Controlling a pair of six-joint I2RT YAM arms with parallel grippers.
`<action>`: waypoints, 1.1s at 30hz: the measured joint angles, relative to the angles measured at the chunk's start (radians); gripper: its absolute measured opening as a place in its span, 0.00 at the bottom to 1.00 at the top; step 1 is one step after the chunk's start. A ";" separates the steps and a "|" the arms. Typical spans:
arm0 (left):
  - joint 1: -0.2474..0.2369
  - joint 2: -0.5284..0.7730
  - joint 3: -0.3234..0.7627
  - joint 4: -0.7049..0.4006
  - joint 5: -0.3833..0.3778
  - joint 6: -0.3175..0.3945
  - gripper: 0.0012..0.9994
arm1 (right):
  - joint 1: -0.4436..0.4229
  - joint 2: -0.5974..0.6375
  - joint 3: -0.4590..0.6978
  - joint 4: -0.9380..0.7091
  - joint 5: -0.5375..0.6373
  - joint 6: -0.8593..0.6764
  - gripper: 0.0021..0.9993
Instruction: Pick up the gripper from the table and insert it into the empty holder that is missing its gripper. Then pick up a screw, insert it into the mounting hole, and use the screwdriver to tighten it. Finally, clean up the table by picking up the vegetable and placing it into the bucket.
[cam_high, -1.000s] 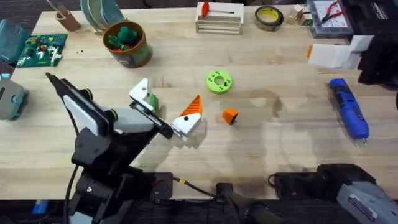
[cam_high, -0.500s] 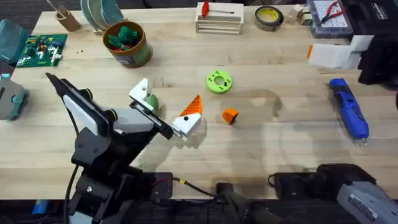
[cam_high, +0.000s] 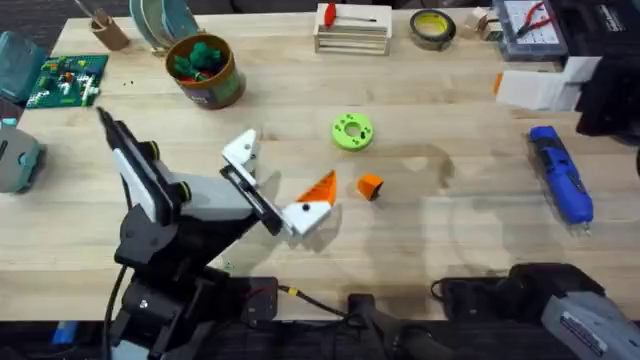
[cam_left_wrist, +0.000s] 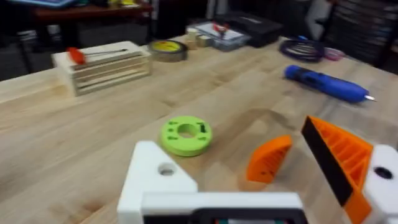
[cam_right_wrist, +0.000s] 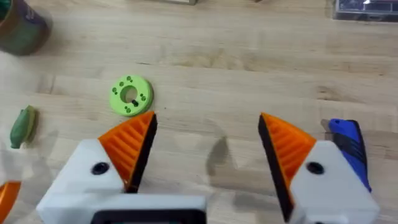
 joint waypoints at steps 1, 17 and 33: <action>0.000 0.000 0.000 -0.001 0.031 0.000 0.99 | 0.000 0.000 0.000 0.000 0.000 0.000 0.99; 0.000 0.000 0.000 -0.031 0.400 0.000 0.99 | 0.000 0.000 0.000 0.000 0.000 0.000 0.99; 0.000 0.000 0.000 -0.037 0.449 0.000 0.99 | 0.000 0.000 0.000 0.000 0.000 0.000 0.99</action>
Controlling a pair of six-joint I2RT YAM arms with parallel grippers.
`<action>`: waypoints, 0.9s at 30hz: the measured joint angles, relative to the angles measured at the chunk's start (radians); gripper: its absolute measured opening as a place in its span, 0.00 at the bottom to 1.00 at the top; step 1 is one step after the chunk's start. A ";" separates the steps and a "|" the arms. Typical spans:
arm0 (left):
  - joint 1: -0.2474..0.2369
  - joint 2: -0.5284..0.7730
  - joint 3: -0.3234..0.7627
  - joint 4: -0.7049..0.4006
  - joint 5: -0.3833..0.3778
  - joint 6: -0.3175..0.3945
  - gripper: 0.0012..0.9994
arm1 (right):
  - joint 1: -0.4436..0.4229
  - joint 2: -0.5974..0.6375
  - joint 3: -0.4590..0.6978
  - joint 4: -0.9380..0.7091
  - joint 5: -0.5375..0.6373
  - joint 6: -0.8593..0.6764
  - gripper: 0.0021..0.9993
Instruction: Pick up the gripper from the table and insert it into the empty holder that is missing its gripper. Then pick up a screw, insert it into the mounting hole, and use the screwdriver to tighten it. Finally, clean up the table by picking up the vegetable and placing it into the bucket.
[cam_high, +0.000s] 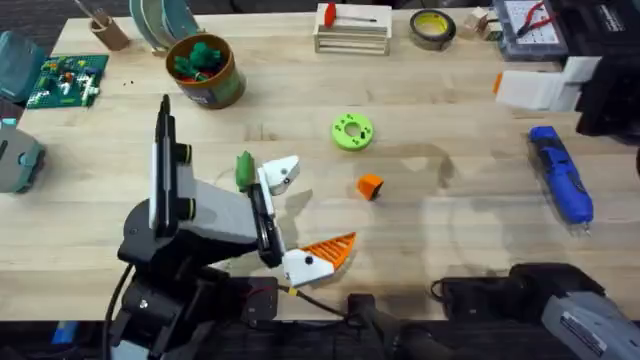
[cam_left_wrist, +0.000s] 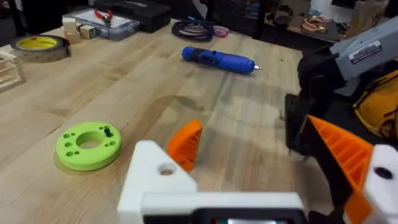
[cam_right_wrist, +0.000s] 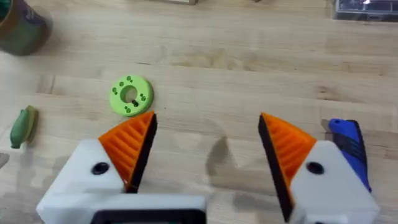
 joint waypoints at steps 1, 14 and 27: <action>0.000 0.000 0.000 0.000 0.000 0.000 0.99 | 0.000 0.000 0.000 0.000 -0.001 0.000 0.99; 0.000 0.000 0.000 0.000 0.000 0.000 0.99 | 0.058 0.029 0.001 -0.132 -0.083 -0.029 0.99; 0.000 0.000 0.000 0.000 0.000 0.000 0.99 | 0.528 0.271 0.001 -0.169 -0.040 -0.058 0.99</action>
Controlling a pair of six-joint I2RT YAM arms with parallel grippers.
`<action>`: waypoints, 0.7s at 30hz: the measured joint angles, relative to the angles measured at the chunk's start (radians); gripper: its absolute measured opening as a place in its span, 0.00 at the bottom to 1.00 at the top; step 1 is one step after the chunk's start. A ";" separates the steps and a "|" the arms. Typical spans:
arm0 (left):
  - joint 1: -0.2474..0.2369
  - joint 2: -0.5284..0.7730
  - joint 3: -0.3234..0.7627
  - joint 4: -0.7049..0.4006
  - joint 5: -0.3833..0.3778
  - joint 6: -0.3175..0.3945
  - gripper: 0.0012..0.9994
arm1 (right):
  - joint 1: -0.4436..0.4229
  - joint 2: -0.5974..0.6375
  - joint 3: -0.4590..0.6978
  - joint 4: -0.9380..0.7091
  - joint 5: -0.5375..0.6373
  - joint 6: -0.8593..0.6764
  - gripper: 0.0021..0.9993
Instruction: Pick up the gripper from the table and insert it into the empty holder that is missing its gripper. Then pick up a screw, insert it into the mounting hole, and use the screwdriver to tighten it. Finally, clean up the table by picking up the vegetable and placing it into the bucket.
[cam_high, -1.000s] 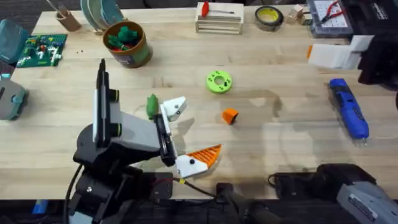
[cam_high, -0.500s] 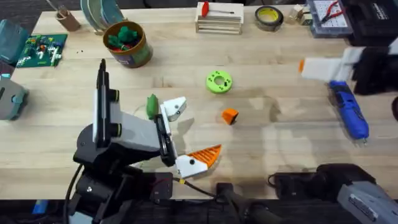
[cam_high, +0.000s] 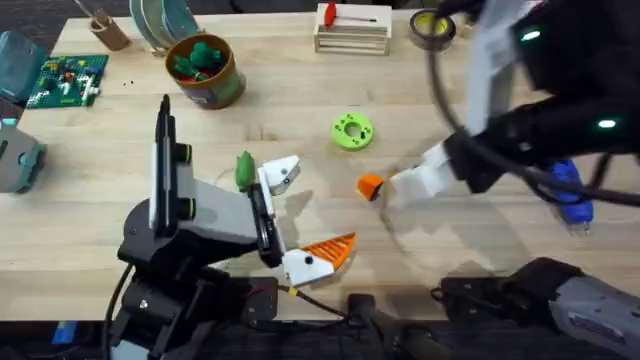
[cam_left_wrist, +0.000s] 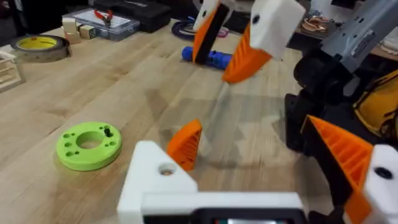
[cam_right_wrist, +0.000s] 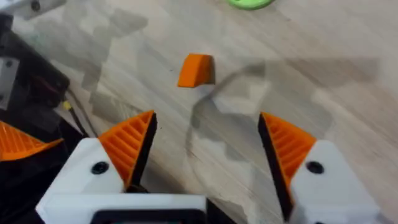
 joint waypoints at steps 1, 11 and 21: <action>0.000 0.000 0.000 0.000 0.000 0.000 0.99 | 0.021 0.018 0.000 0.000 -0.001 0.000 0.99; 0.000 0.000 0.000 0.000 0.000 0.000 0.99 | 0.138 0.192 -0.001 0.074 -0.001 0.054 0.99; 0.000 0.000 0.000 0.000 0.000 0.000 0.99 | 0.162 0.198 -0.081 0.183 0.043 0.136 0.99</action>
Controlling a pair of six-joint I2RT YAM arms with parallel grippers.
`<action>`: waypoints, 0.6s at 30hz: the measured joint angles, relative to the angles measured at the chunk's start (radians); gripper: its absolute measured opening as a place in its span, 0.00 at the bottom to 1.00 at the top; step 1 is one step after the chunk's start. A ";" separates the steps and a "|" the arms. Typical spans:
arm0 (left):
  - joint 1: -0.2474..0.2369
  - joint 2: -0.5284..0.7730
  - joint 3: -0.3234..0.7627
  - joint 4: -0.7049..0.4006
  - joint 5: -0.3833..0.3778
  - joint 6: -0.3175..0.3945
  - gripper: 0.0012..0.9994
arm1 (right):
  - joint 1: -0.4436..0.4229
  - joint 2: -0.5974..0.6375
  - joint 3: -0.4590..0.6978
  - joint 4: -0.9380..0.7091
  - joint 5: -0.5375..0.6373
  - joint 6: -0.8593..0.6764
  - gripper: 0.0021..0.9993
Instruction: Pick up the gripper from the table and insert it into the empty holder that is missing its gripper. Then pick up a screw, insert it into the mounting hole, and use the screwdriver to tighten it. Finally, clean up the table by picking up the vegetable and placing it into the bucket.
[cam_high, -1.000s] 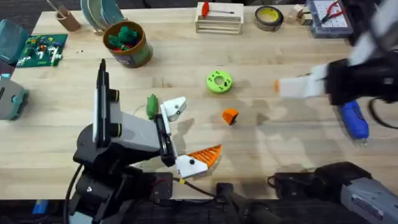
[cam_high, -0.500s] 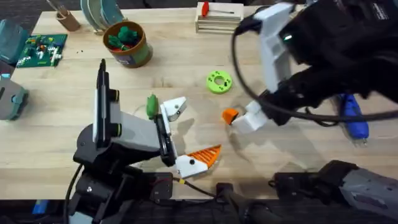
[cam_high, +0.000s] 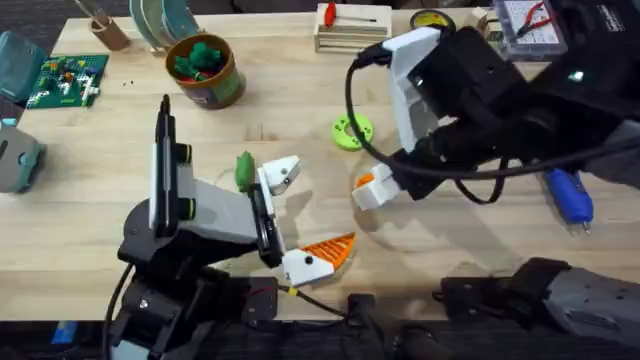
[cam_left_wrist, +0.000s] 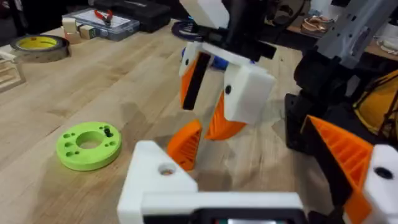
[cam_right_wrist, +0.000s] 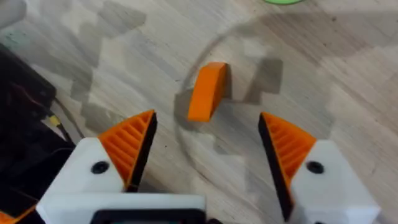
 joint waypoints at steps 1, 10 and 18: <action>0.000 0.000 0.000 0.000 0.000 0.000 0.99 | 0.012 0.000 -0.001 0.001 0.015 0.002 0.99; 0.000 0.000 0.000 0.000 0.000 0.000 0.99 | 0.111 0.023 -0.001 0.019 0.158 0.037 0.99; 0.000 0.000 0.000 0.000 0.000 0.000 0.99 | 0.141 0.114 -0.001 0.072 0.197 0.053 0.98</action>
